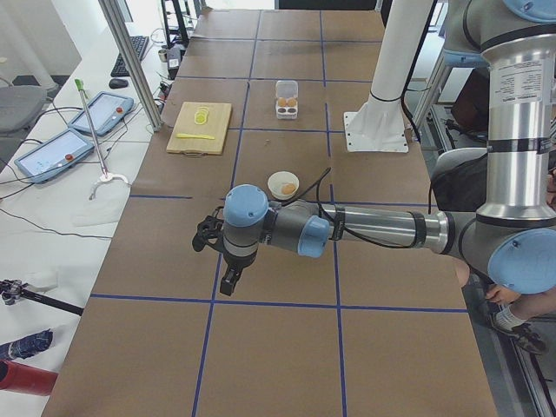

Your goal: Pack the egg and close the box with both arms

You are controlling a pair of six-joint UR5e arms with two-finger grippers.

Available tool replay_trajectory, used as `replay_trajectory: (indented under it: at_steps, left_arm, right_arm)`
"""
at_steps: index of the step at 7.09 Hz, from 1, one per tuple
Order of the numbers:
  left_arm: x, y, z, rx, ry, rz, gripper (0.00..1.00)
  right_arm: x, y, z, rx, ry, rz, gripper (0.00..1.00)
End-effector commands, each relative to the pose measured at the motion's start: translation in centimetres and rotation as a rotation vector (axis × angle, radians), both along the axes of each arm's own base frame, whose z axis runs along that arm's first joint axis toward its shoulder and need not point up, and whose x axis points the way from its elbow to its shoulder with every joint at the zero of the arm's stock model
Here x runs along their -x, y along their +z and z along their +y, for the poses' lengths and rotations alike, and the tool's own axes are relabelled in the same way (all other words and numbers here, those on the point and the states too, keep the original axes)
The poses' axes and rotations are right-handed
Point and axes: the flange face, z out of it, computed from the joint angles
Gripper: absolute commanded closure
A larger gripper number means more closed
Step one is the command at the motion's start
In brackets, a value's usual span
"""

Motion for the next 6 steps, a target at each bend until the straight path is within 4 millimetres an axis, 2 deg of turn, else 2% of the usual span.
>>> replay_trajectory:
  at_steps: [1, 2, 3, 5, 6]
  left_arm:
    - [0.1, -0.5, 0.1, -0.11, -0.026, 0.026, 0.0]
    - [0.0, -0.6, 0.1, -0.164, -0.031, 0.031, 0.0]
    - [0.0, -2.2, 0.3, -0.225, -0.033, 0.039, 0.0]
    - [-2.3, -3.6, 0.9, -0.111, -0.009, 0.203, 0.0]
    - [-4.3, -5.0, 2.0, -0.053, -0.035, 0.237, 0.0]
  right_arm:
    - [0.4, -1.0, -0.1, -0.013, -0.007, -0.051, 0.0]
    - [0.6, -1.6, -0.1, -0.029, -0.013, -0.079, 0.0]
    - [0.6, -1.8, -0.3, -0.074, -0.011, -0.081, 0.0]
    - [0.6, -1.4, 0.0, -0.069, -0.009, -0.082, 0.0]
    - [0.6, -1.2, 0.1, -0.066, -0.008, -0.08, 0.0]
